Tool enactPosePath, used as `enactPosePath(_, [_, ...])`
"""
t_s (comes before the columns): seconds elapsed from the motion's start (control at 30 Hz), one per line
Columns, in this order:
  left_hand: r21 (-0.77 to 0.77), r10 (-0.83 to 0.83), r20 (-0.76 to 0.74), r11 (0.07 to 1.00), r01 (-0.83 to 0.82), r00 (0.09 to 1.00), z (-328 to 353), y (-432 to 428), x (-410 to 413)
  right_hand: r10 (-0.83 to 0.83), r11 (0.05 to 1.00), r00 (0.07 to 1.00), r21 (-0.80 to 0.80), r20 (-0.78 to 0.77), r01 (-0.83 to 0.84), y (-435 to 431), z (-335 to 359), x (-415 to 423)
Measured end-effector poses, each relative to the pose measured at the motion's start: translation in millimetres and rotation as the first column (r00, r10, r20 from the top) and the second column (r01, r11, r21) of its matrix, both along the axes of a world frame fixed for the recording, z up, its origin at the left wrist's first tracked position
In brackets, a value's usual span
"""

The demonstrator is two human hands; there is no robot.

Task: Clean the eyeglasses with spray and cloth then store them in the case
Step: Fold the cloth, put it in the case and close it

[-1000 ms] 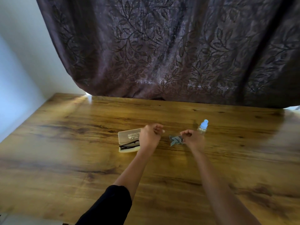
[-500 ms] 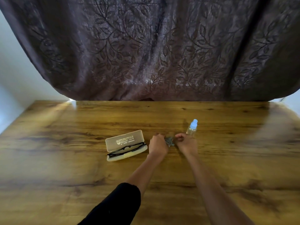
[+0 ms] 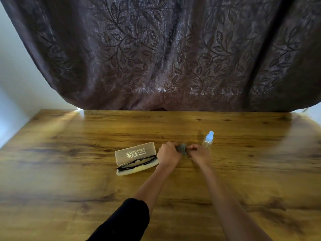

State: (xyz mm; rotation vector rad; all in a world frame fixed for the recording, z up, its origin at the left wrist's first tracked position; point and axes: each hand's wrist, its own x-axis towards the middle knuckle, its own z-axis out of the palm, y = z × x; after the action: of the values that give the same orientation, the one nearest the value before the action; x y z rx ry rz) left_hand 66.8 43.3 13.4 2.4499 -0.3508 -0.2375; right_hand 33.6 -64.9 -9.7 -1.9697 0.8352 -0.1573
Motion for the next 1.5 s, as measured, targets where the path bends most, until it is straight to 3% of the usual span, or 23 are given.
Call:
enactPosePath(0.33, [-0.268, 0.103, 0.109, 0.961, -0.07, 0.989, 57, 12, 23, -0.042, 0.935, 0.959, 0.349, 0.279, -0.061, 13, 57, 25])
enactPosePath(0.57, [-0.486, 0.196, 0.127, 0.867, -0.111, 0.972, 97, 32, 41, 0.022, 0.882, 0.885, 0.408, 0.465, -0.236, 34, 114, 36])
enactPosePath(0.7, [-0.588, 0.218, 0.088, 0.799, -0.126, 0.972, 112, 42, 49, 0.156, 0.891, 0.829, 0.287, 0.537, -0.353, 43, 139, 41])
enactPosePath(0.87, [-0.7, 0.182, 0.007, 0.703, -0.125, 0.983, 117, 54, 58, 0.186, 0.932, 0.791, 0.15, 0.582, -0.329, 44, 157, 47])
enactPosePath(1.1, [-0.656, 0.236, 0.09, 0.745, -0.121, 0.967, 122, 70, 64, 0.134, 0.966, 0.794, 0.099, 0.593, -0.237, 37, 172, 47])
enactPosePath(1.2, [-0.683, 0.204, 0.113, 0.726, -0.073, 0.972, 125, 70, 63, 0.24, 0.967, 0.775, -0.07, 0.585, -0.247, 35, 177, 47])
enactPosePath(1.33, [-0.704, 0.036, 0.201, 0.7, 0.119, 0.979, 133, 65, 63, 0.483, 0.87, 0.715, -0.373, 0.506, -0.323, 37, 186, 43])
enactPosePath(1.5, [-0.674, 0.025, 0.236, 0.724, 0.146, 0.971, 129, 68, 69, 0.497, 0.811, 0.729, -0.55, 0.47, -0.199, 36, 190, 43])
